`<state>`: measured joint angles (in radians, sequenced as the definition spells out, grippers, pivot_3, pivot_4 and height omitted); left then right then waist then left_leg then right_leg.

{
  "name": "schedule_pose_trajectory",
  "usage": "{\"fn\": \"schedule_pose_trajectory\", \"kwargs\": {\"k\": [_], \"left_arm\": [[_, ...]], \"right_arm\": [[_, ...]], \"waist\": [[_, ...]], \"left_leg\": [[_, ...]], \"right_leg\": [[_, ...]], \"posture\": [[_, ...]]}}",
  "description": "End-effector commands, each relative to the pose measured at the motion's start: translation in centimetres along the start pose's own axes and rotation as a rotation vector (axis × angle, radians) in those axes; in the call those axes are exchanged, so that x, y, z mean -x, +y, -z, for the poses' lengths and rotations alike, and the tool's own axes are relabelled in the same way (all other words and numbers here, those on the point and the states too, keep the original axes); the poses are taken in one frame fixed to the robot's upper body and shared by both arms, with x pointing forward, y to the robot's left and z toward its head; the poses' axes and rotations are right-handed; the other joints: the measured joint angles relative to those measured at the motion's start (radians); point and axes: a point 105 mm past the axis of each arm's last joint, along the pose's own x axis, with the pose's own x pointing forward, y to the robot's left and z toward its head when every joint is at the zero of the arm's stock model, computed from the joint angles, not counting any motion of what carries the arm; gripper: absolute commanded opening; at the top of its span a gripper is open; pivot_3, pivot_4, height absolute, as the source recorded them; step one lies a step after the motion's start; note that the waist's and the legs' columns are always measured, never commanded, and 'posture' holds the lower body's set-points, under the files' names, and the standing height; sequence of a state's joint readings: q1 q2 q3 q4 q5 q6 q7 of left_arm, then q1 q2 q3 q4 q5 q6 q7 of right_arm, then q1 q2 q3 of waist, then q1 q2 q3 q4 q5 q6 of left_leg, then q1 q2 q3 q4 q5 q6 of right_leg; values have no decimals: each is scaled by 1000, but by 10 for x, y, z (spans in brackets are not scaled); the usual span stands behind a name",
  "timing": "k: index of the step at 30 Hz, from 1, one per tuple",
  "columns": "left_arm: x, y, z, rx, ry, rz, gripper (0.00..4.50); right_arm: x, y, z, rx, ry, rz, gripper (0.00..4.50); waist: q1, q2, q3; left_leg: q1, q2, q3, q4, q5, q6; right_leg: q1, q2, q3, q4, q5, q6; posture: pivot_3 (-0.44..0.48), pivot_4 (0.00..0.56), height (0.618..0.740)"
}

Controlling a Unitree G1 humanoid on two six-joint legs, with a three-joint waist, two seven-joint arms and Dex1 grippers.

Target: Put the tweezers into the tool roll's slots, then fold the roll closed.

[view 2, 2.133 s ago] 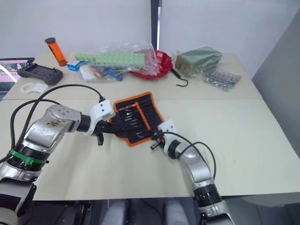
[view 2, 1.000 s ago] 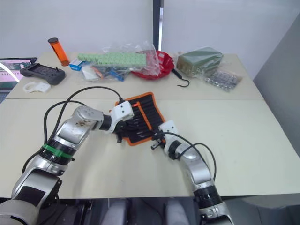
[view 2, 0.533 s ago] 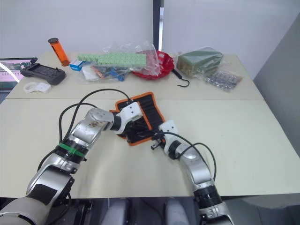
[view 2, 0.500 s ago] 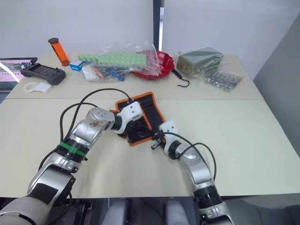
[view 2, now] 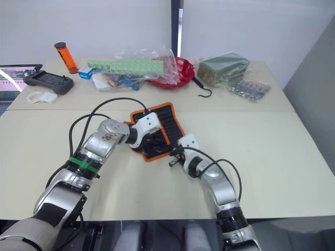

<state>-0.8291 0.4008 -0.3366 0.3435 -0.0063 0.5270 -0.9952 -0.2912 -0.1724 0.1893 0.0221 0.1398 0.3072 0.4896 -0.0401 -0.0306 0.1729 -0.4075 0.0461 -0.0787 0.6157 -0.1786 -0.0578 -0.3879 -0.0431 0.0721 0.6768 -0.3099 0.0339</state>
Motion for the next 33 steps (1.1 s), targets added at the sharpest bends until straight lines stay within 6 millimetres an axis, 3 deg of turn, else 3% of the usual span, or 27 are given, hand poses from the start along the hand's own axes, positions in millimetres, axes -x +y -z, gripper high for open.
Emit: {"fn": "schedule_pose_trajectory", "kwargs": {"k": [1, 7, 14, 17, 23, 30, 33], "left_arm": [[24, 12, -23, -28, -89, -42, 2376], [69, 26, -35, 35, -195, -101, 4356], [117, 44, -16, 58, -235, -231, 4479], [135, 35, -9, 67, -292, -228, 4479], [173, 21, 34, 56, -307, -391, 4500], [190, -10, 67, 189, -310, -375, 4500], [192, -21, 80, 219, -281, -386, 4500]], "right_arm": [[4, -1, 18, -20, 69, 2, 0], [9, -7, 1, 0, 9, -2, 0], [7, 1, -40, 6, -111, -103, 0], [7, 19, -53, -17, -124, -226, 0], [-3, 43, -67, 25, -106, -335, 1858], [-35, 66, -60, 64, -46, -390, 4308], [-42, 76, -53, 67, -18, -424, 4473]], "waist": [[-2, 0, 0], [-2, 0, 0], [-5, 0, 0], [-11, 1, 0], [-9, 1, 1], [1, 1, 1], [-2, 1, 1]], "left_leg": [[0, 0, 0, 0, 0, 0], [1, 0, -1, -1, 0, 0], [0, 0, -1, -1, 0, 0], [0, 1, 0, -2, 0, 0], [1, 1, 0, -4, 0, 0], [1, 1, -1, -3, 0, 0], [1, 1, 0, -4, 0, 0]], "right_leg": [[0, 0, 0, 0, 0, 0], [0, 0, 0, 1, 0, 0], [-1, 0, 0, 1, 0, 0], [-1, 0, 0, 2, 0, 0], [-2, 0, 0, 2, 0, 0], [-1, 0, -1, 1, 0, -1], [-2, 0, 0, 1, 0, -1]], "posture": [[0, 150, 740], [0, 150, 740], [0, 150, 740], [0, 150, 740], [0, 150, 740], [0, 150, 740], [0, 150, 740]]}}
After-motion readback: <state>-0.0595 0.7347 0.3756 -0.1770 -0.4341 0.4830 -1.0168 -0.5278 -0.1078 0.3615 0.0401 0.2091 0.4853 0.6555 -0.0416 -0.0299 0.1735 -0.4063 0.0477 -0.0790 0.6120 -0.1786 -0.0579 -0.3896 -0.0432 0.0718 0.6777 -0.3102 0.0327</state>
